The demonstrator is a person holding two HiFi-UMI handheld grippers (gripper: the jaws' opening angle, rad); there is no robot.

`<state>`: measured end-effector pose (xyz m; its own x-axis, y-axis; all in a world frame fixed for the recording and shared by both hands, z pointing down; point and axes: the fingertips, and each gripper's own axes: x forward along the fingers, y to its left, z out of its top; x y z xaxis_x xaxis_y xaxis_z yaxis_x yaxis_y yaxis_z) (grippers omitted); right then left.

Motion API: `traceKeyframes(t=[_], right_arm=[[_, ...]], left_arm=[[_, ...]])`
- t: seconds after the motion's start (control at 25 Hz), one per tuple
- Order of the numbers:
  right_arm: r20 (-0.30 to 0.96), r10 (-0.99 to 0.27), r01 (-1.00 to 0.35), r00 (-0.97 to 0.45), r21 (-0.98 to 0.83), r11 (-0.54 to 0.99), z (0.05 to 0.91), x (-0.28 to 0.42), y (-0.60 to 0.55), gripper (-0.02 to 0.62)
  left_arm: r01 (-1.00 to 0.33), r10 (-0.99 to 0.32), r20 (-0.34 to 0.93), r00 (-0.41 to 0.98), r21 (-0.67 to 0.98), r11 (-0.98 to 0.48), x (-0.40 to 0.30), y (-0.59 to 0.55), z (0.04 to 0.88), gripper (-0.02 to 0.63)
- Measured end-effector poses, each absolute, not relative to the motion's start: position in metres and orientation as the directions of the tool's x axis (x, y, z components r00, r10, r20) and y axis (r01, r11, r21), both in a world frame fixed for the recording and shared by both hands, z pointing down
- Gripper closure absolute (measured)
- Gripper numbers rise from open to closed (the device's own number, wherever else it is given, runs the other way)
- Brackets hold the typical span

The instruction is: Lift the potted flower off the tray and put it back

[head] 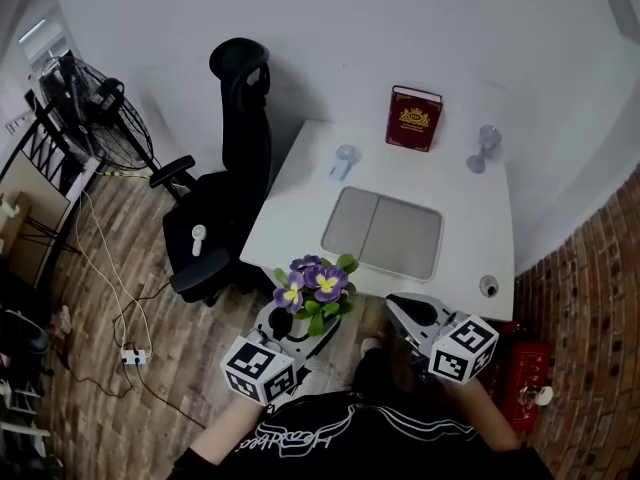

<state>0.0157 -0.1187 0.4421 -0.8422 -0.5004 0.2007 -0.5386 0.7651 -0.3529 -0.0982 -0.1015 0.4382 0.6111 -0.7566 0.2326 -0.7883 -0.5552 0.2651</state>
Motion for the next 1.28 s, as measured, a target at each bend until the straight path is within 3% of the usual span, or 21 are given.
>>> traceKeyframes(t=[0.56,1.28], right_arm=[[0.215,-0.538,-0.579,-0.815,-0.336,0.743,0.439,0.014,-0.09,0.592],[0.226,-0.552,-0.596,-0.803,-0.345,0.725,0.438,0.033,-0.14,0.592]], left_arm=[[-0.77,-0.74,0.218,0.636,0.244,-0.59,-0.104,-0.079,0.436,0.262],[-0.77,-0.737,0.228,0.636,0.26,-0.583,-0.089,-0.142,0.441,0.262]])
